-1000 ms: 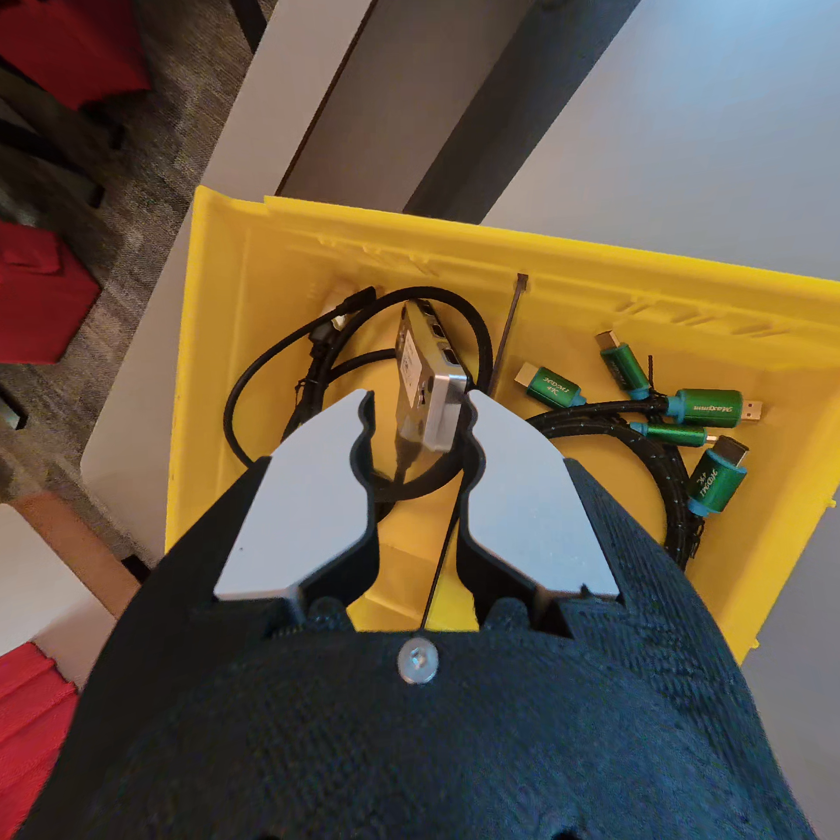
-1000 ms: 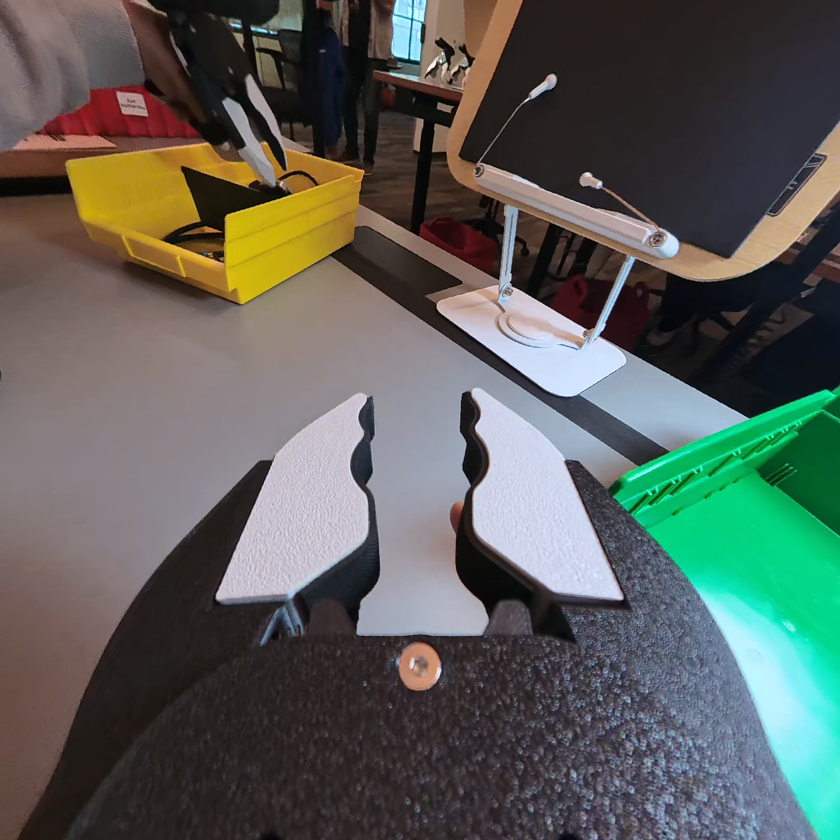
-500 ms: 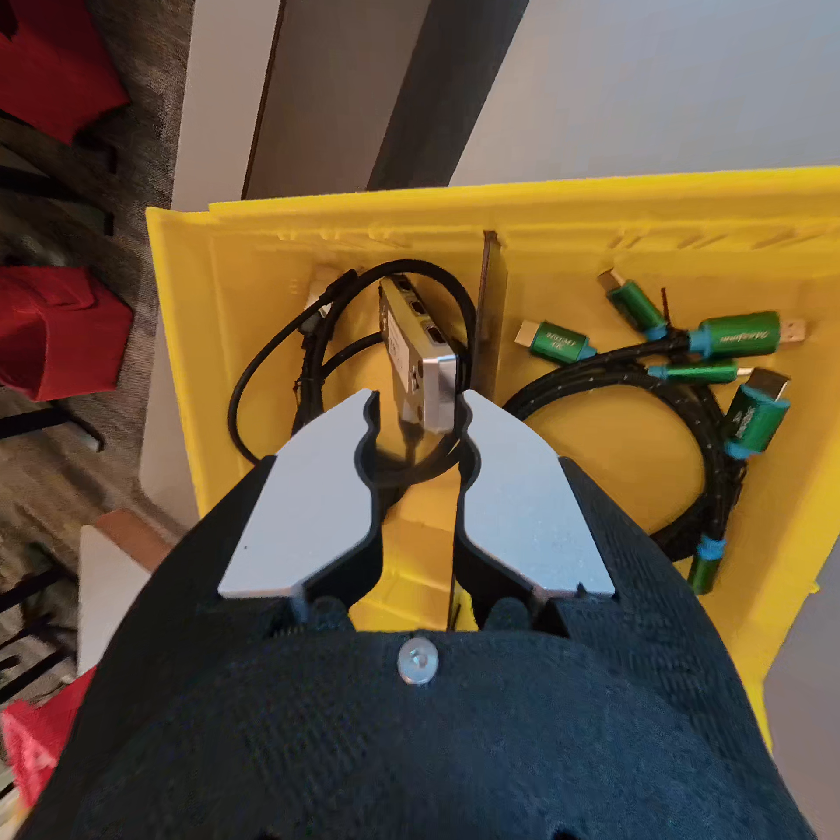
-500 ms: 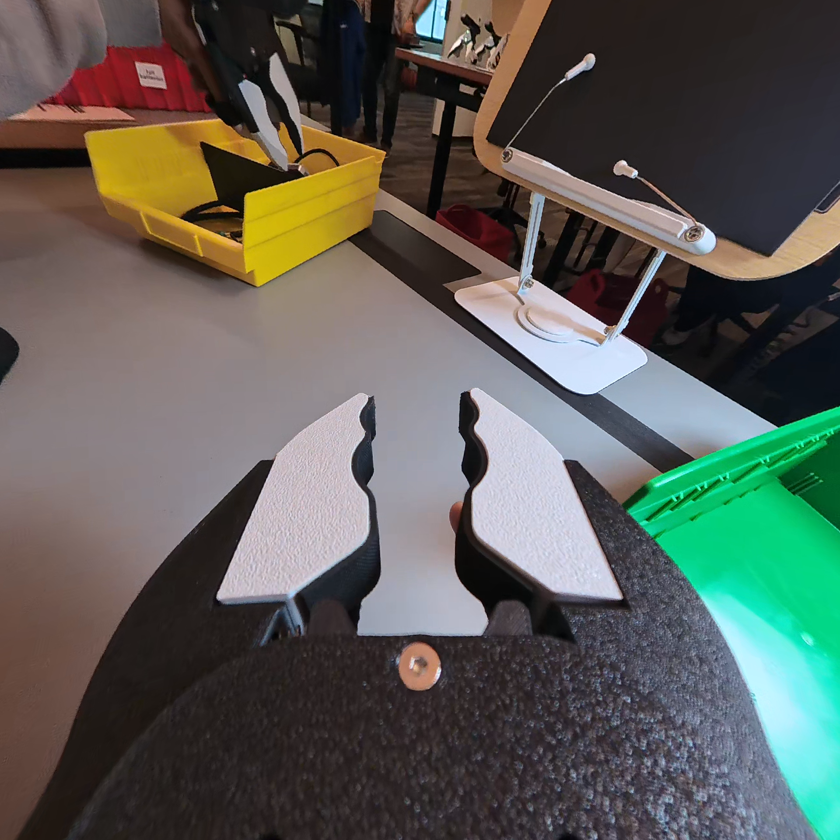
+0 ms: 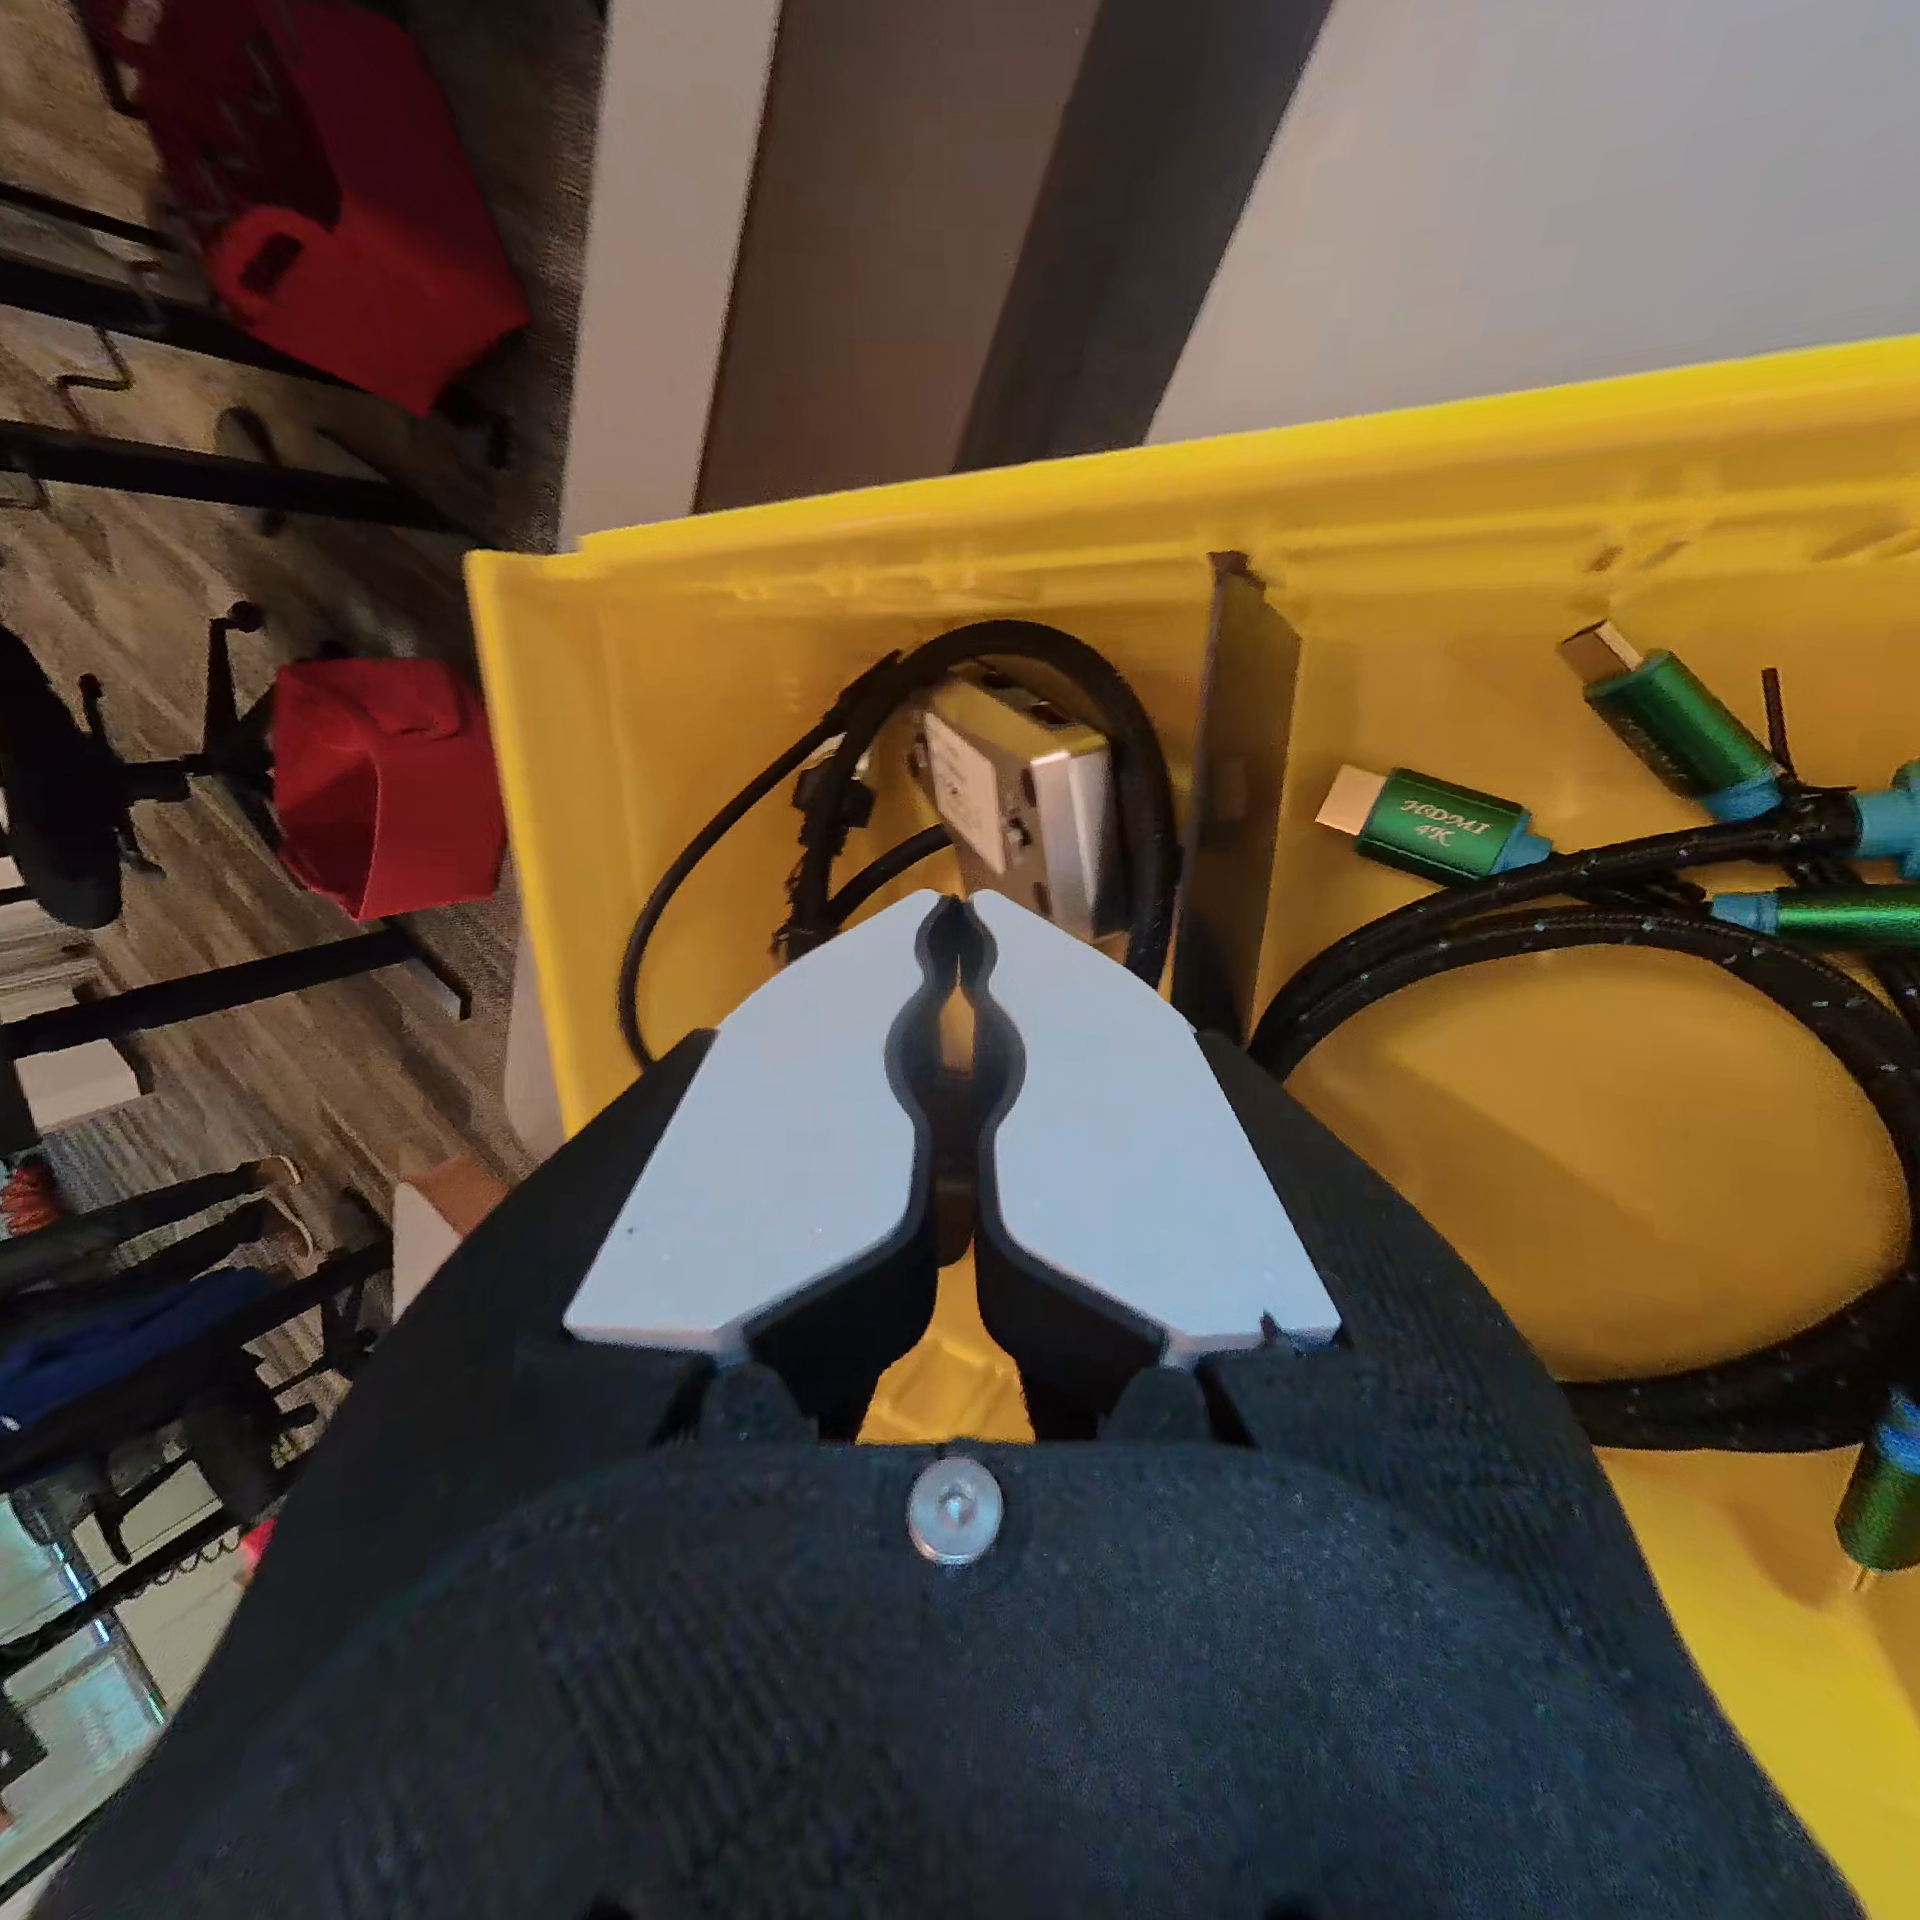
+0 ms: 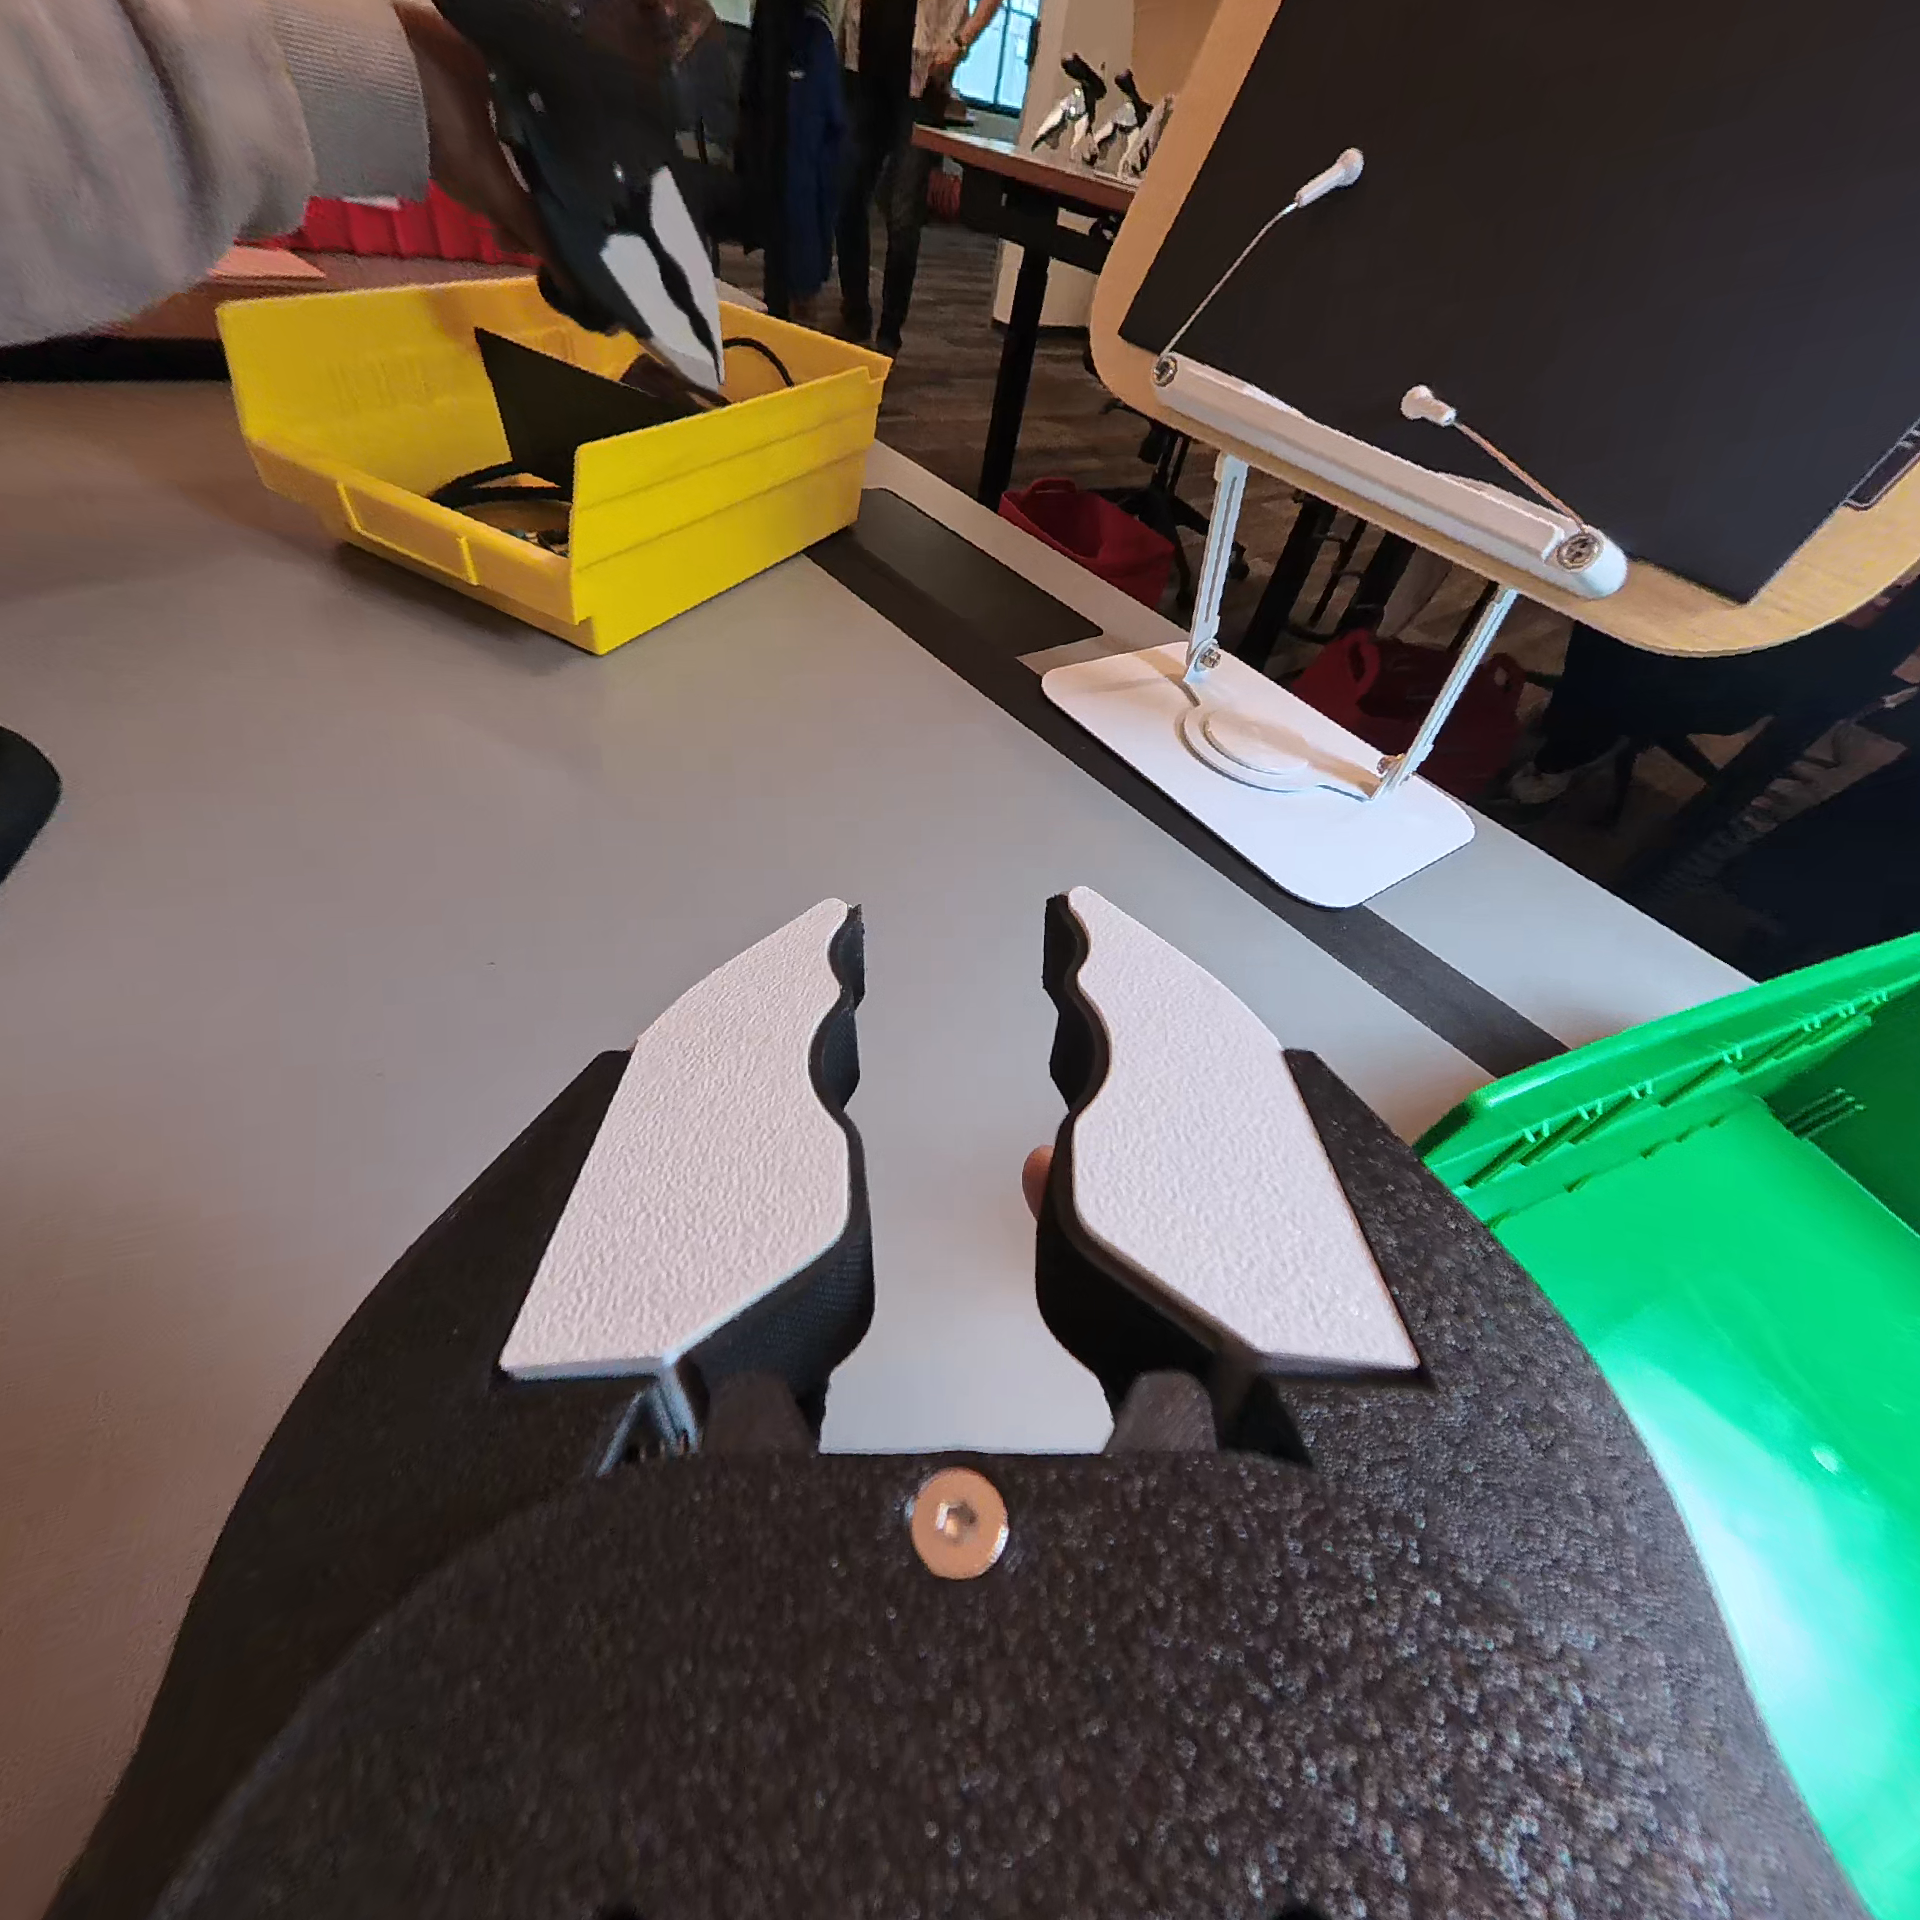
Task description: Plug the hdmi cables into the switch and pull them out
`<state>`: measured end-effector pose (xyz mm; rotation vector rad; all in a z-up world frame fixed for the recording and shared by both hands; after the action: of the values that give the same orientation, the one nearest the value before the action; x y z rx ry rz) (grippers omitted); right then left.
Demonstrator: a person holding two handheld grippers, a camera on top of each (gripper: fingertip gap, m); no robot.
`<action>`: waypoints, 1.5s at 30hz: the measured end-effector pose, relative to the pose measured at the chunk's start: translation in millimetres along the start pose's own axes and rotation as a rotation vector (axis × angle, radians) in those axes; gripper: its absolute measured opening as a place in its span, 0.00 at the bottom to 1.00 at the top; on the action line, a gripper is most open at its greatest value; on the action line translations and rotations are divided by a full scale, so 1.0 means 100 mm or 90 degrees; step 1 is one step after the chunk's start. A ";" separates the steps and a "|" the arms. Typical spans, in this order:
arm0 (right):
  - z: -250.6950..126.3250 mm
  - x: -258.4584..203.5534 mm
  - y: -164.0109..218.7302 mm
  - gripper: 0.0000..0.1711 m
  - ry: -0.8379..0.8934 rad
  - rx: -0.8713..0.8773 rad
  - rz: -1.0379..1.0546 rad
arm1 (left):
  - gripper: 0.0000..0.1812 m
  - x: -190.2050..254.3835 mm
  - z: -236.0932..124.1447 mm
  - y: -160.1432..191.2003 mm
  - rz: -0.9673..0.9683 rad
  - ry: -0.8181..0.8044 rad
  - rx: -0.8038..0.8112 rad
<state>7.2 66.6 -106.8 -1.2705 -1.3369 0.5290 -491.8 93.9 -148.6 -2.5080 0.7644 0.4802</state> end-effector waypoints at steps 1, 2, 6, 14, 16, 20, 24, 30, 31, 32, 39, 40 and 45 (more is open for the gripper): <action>0.00 0.01 0.00 0.19 0.000 0.002 0.003 | 0.00 -0.05 -0.05 0.00 -0.001 -0.008 0.004; -0.01 0.01 0.00 0.19 -0.001 0.004 0.007 | 0.00 -0.10 -0.10 0.00 0.005 -0.016 0.002; 0.00 0.00 0.00 0.19 -0.008 0.006 0.011 | 0.04 -0.14 -0.14 0.16 0.046 0.008 -0.064; 0.03 0.01 0.07 0.19 -0.013 -0.005 0.029 | 0.10 -0.04 0.11 0.39 0.079 0.073 -0.216; 0.04 0.01 0.09 0.19 -0.016 -0.007 0.030 | 0.06 0.01 0.15 0.47 0.058 0.101 -0.252; 0.03 0.03 0.11 0.19 -0.017 -0.008 0.037 | 0.11 -0.10 0.00 0.40 0.013 0.116 -0.234; 0.03 0.05 0.14 0.19 -0.020 -0.008 0.051 | 0.17 -0.17 -0.22 0.40 0.000 0.153 -0.265; 0.08 0.03 0.22 0.19 -0.028 -0.021 0.053 | 0.22 -0.21 -0.04 0.59 0.209 0.087 -0.371; 0.08 0.03 0.23 0.19 -0.029 -0.023 0.053 | 0.23 -0.18 0.00 0.59 0.249 0.083 -0.375; 0.09 0.03 0.24 0.19 -0.029 -0.026 0.055 | 0.22 -0.15 0.05 0.59 0.284 0.079 -0.376; 0.13 0.03 0.30 0.18 -0.040 -0.033 0.065 | 0.05 -0.27 -0.18 0.32 0.220 0.056 -0.224; 0.14 0.02 0.31 0.18 -0.043 -0.033 0.066 | 0.04 -0.34 -0.33 0.21 0.184 0.048 -0.175; 0.16 -0.01 0.25 0.18 -0.052 -0.023 0.064 | 0.04 -0.45 -1.02 -0.15 0.145 0.005 -0.024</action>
<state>1.9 79.2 -133.2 -1.3645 -1.3604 0.6355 -498.5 70.2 -39.1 -2.4696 1.0607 0.5675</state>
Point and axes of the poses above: each gripper's, where its closed fingertips meet, z out along the fingers, y out of its underside, x = y × z across the jaws, the point moved 2 cm from there along -z, back along the fingers, and after that the axes turned 15 degrees about -z, right-handed, at the moved point
